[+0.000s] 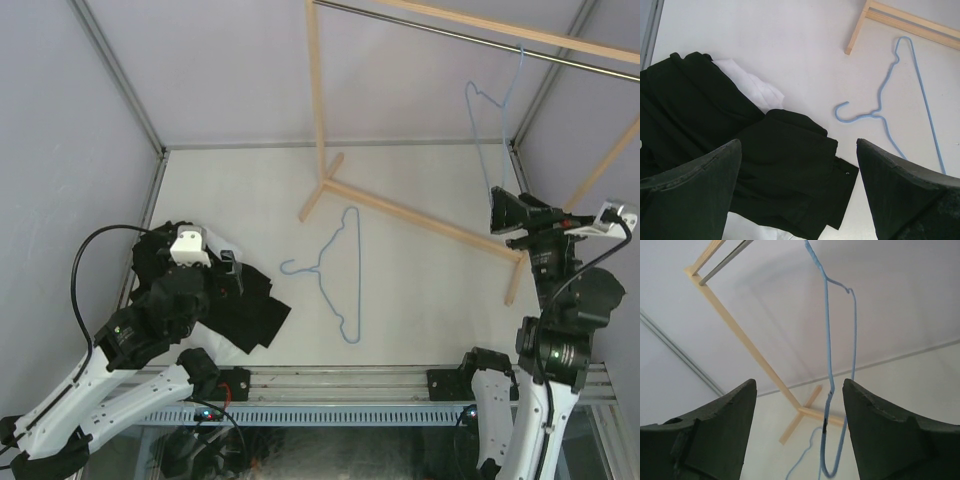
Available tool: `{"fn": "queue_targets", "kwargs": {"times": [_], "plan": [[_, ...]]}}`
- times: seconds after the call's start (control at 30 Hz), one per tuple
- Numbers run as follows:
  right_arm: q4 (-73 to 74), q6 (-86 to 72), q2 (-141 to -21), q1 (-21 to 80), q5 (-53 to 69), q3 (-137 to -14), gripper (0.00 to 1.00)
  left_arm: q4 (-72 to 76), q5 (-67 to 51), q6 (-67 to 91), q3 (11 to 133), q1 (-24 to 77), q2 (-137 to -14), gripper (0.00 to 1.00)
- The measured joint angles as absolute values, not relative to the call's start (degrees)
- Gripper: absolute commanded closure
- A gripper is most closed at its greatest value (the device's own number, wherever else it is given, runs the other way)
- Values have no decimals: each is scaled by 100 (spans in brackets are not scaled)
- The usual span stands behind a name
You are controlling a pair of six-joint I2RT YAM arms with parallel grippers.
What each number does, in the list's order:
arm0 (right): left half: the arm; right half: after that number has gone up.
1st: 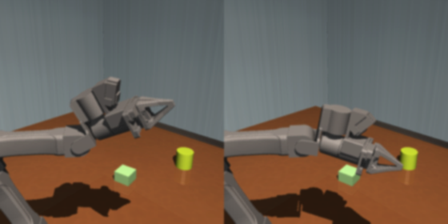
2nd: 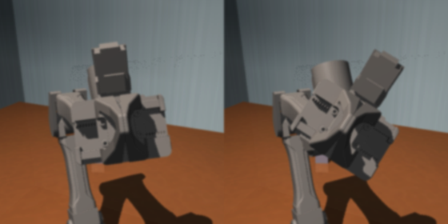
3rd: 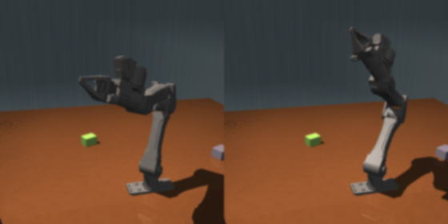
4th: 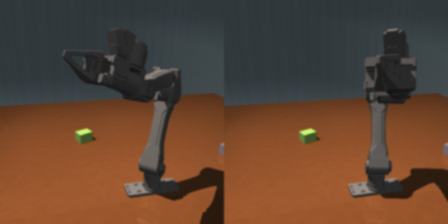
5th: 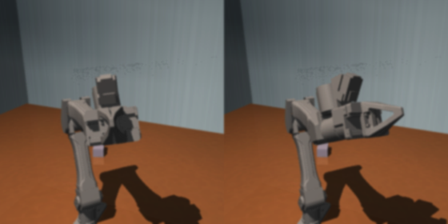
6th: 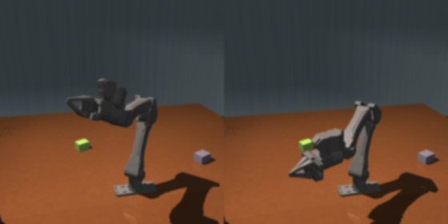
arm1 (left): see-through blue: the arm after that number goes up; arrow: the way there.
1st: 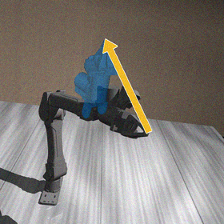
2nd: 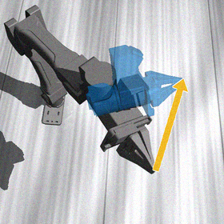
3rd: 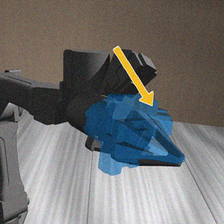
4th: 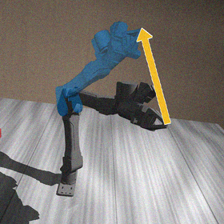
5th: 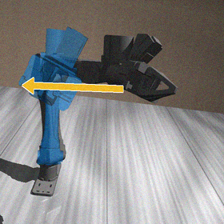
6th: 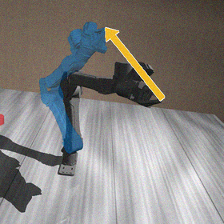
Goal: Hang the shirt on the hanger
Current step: Place the hanger at the clothesline.
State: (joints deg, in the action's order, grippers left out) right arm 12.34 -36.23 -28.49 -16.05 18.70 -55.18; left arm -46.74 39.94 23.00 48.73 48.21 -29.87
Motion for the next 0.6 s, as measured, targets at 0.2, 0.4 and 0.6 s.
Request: {"fn": "queue_targets", "kwargs": {"times": [0.2, 0.4, 0.6], "plan": [[2241, -3267, -2303, -1605, 1553, -5721, 28, -4687, 4064, 2362, 4873, 4821, -3063, 0], [3024, -2685, -1872, -1278, 1608, -5931, 28, -4694, 4115, 2405, 4873, 4821, -3129, 0], [3712, -1702, -1973, -75, 1916, -6539, 28, -4705, 4145, 2445, 4873, 4821, -3129, 0]]}}
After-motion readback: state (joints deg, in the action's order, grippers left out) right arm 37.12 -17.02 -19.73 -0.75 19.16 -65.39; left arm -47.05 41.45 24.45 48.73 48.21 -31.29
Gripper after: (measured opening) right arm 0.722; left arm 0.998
